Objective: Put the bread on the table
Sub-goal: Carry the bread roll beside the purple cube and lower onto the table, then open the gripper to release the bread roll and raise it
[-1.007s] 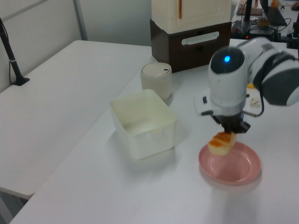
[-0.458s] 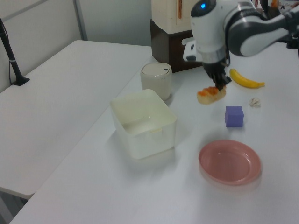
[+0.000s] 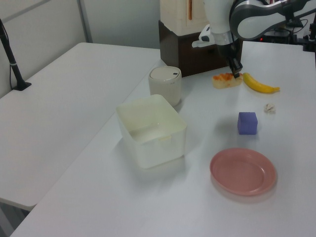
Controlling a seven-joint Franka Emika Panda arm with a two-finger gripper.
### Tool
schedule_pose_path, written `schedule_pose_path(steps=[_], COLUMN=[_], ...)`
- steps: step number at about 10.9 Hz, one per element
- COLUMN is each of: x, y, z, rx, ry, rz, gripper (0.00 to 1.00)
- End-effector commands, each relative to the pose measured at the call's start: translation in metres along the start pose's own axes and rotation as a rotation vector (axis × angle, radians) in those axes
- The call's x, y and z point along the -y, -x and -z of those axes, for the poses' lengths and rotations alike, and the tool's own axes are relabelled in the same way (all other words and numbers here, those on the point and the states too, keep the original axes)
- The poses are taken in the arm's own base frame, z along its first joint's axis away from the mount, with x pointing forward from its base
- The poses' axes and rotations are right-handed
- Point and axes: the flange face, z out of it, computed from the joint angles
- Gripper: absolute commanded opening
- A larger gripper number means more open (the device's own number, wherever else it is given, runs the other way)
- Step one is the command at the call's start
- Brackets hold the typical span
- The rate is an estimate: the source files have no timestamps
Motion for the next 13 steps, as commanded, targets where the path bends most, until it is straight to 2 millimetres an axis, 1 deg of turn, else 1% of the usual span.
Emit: schedule_pose_path(steps=[1,3,4,5,6,7,8,10,11,12,13], x=[-0.007,-0.012,-0.022,-0.031,-0.034,-0.038,-0.042,-0.053,-0.06,-0.067,-0.067], y=[0.001,0.005,0.011,0.016,0.021,0.027,0.032,0.051,0.062,0.078,0.091], z=[-0.019,-0.015,-0.005,0.011,0.026,0.042,0.056,0.074,0.087,0.096,0.109], rx=[0.013,0.002,-0.023,-0.061,-0.084,-0.104,-0.126,-0.173,-0.206,-0.197,-0.192], ry=[-0.035,-0.042,-0.058,-0.076,-0.098,-0.107,-0.108,-0.143,-0.181,-0.204,-0.22], rz=[-0.024,-0.039,-0.066,-0.099,-0.142,-0.217,-0.333,-0.426,-0.509,-0.57,-0.582], gripper=[0.25,0.5,0.65,0.91,1.0,1.0,1.0,1.0,1.0,1.0,1.0])
